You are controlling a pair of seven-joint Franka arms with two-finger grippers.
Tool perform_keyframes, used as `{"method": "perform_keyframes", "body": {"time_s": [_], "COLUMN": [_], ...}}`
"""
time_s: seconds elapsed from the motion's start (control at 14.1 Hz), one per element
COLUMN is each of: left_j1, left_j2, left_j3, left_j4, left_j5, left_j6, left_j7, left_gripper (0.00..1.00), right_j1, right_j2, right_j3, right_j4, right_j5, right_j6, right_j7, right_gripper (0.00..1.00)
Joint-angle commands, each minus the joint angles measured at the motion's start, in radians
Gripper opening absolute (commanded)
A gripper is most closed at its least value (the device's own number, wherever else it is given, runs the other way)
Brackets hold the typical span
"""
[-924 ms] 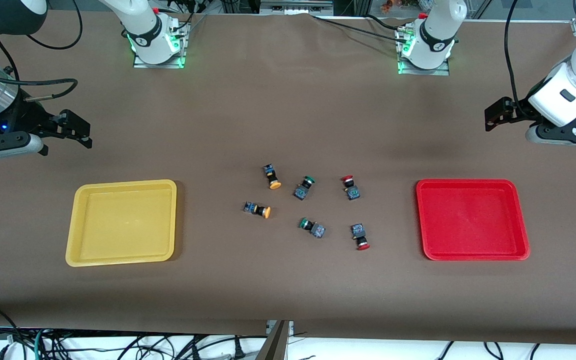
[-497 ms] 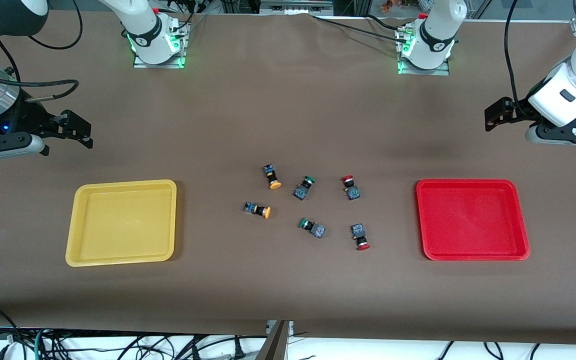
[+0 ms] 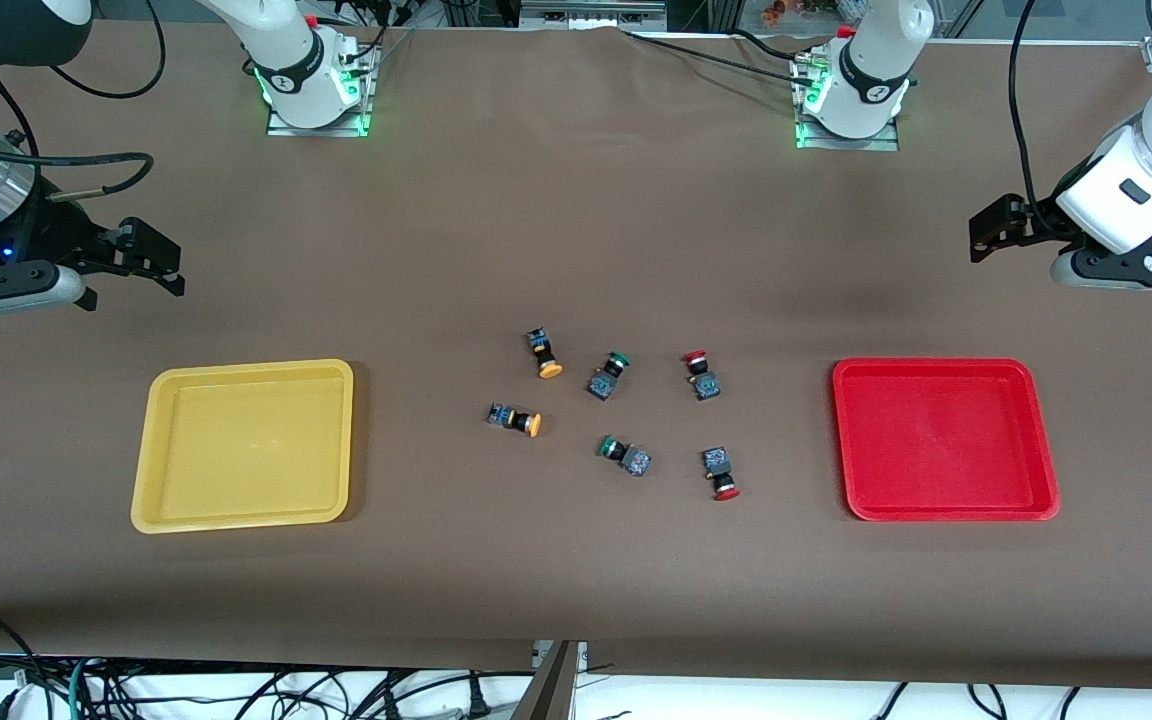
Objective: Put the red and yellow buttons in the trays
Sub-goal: 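Reach the right gripper toward a yellow button while the left gripper reaches a red button, then grasp the yellow button with the right gripper while the left gripper grasps the red button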
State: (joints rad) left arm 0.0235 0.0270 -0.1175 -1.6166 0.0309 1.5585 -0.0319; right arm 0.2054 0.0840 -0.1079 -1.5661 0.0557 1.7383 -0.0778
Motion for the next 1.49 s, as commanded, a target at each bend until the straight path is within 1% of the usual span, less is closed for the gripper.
{"method": "perform_keyframes", "body": {"time_s": [0.0, 0.21, 0.36, 0.5, 0.57, 0.71, 0.78, 0.92, 0.99, 1.07, 1.28, 1.42], "left_j1": [0.000, 0.000, -0.005, -0.007, -0.010, -0.008, -0.008, -0.010, -0.010, -0.010, -0.010, -0.010], "left_j2": [0.028, 0.037, 0.042, 0.060, 0.060, 0.057, 0.056, 0.059, 0.059, 0.060, 0.091, 0.195], "left_j3": [-0.001, -0.002, -0.002, -0.002, -0.007, -0.033, -0.051, -0.100, -0.146, -0.174, -0.179, -0.179], "left_j4": [0.040, 0.040, 0.035, 0.024, 0.011, -0.031, -0.048, -0.068, -0.093, -0.121, -0.205, -0.198], "left_j5": [-0.008, -0.009, -0.020, -0.026, -0.046, -0.055, -0.063, -0.065, -0.062, -0.057, -0.060, -0.054], "left_j6": [-0.034, -0.034, -0.038, -0.095, -0.127, -0.124, -0.097, -0.046, -0.010, 0.039, 0.263, 0.385], "left_j7": [0.024, 0.026, 0.026, 0.027, 0.015, 0.010, -0.002, -0.125, -0.199, -0.247, -0.270, -0.269], "left_gripper": [1.00, 1.00, 1.00, 1.00, 1.00, 1.00, 1.00, 1.00, 1.00, 1.00, 1.00, 1.00], "right_j1": [-0.006, 0.002, 0.018, 0.104, 0.158, 0.228, 0.251, 0.296, 0.307, 0.311, 0.342, 0.368], "right_j2": [-0.004, 0.002, 0.031, 0.113, 0.170, 0.271, 0.327, 0.417, 0.459, 0.502, 0.615, 0.670], "right_j3": [-0.001, 0.005, 0.010, 0.033, 0.033, 0.033, 0.034, 0.056, 0.059, 0.060, 0.062, 0.062], "right_j4": [0.014, 0.008, -0.011, -0.008, -0.003, -0.003, 0.000, 0.031, 0.044, 0.063, 0.107, 0.126], "right_j5": [0.024, 0.023, 0.026, 0.027, 0.021, 0.026, 0.029, 0.021, 0.021, 0.023, 0.020, 0.019], "right_j6": [-0.016, -0.042, -0.074, -0.060, -0.027, 0.108, 0.151, 0.242, 0.280, 0.330, 0.482, 0.550], "right_j7": [-0.005, -0.013, -0.077, -0.091, -0.082, -0.089, -0.098, -0.117, -0.137, -0.173, -0.249, -0.252], "right_gripper": [1.00, 1.00, 1.00, 1.00, 1.00, 1.00, 1.00, 1.00, 1.00, 1.00, 1.00, 1.00]}}
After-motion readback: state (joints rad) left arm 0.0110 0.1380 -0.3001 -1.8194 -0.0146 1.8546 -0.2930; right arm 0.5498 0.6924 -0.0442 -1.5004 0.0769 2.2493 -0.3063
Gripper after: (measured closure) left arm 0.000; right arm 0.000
